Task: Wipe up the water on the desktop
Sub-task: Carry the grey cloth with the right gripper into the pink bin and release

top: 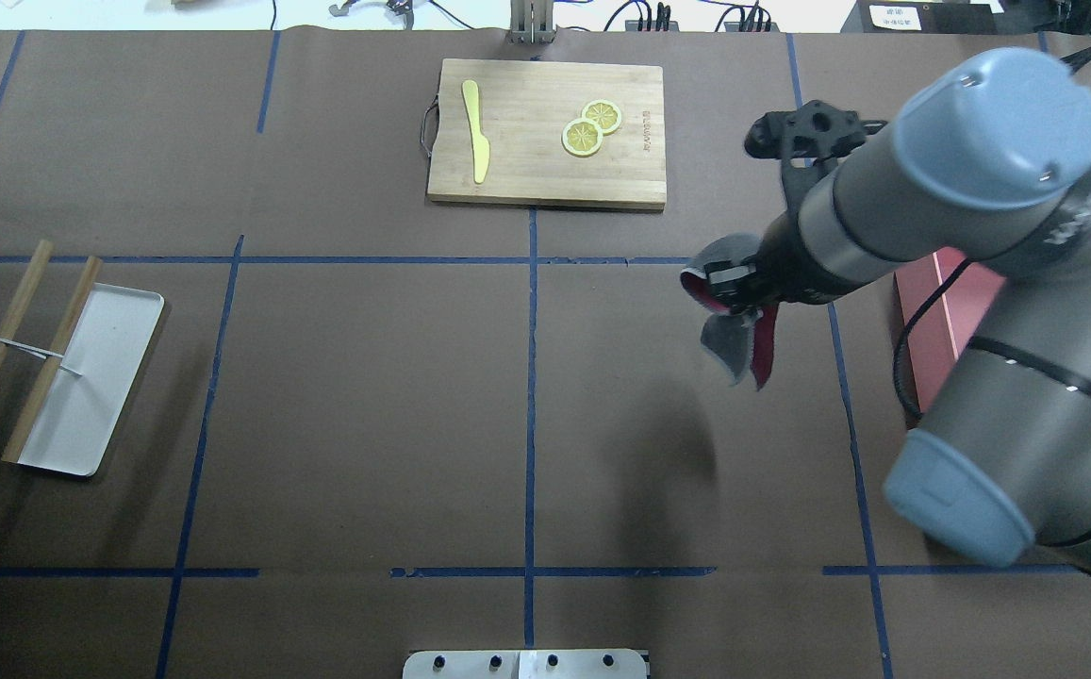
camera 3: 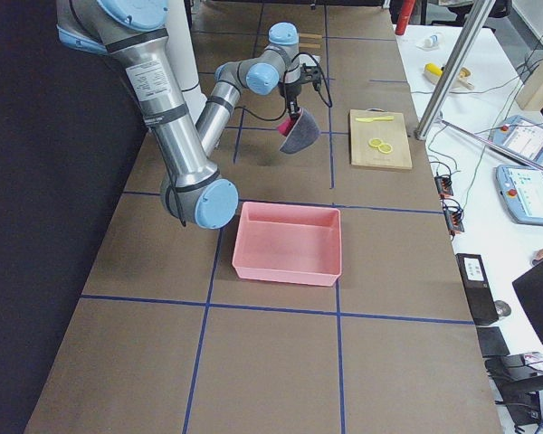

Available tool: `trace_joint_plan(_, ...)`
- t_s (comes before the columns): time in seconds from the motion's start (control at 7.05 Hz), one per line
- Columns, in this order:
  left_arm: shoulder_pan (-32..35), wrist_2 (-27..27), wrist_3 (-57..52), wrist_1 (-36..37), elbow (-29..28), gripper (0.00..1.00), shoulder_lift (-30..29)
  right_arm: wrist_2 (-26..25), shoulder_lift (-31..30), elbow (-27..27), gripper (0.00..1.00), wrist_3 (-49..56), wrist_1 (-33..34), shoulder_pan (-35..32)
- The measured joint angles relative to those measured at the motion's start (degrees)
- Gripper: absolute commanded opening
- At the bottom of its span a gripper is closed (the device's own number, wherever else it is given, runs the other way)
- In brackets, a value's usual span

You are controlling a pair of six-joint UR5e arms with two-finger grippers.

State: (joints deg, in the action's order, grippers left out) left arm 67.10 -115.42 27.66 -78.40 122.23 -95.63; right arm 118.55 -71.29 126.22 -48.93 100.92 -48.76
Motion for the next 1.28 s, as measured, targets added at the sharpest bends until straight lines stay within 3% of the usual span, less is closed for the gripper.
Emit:
trace_joint_plan(0.28, 0.05, -0.29, -0.08, 0.00, -0.27, 0.84, 0.00, 6.11, -12.64, 3.02, 0.03, 17.34, -0.02, -11.88)
trace_joint_plan(0.43, 0.05, -0.32, -0.07, 0.00, -0.30, 0.85, 0.00, 6.93, -17.56, 2.51, 0.04, 24.82, -0.25, -14.55)
trace_joint_plan(0.71, 0.05, -0.37, -0.07, 0.00, -0.32, 0.86, 0.00, 7.00, -20.96, -2.21, 0.08, 29.95, -0.77, -15.67)
trace_joint_plan(0.85, 0.05, -0.37, -0.07, 0.00, -0.32, 0.87, 0.00, 6.93, -21.23, -4.91, 0.18, 30.63, -1.70, -15.71)
trace_joint_plan(1.14, 0.05, -0.42, -0.07, -0.04, -0.31, 0.87, 0.00, 6.93, -20.82, -9.77, 0.89, 31.25, -3.73, -15.15)
trace_joint_plan(1.28, 0.05, -0.42, -0.07, -0.02, -0.27, 0.87, 0.00, 6.93, -20.50, -11.27, 1.00, 31.17, -4.12, -13.99)
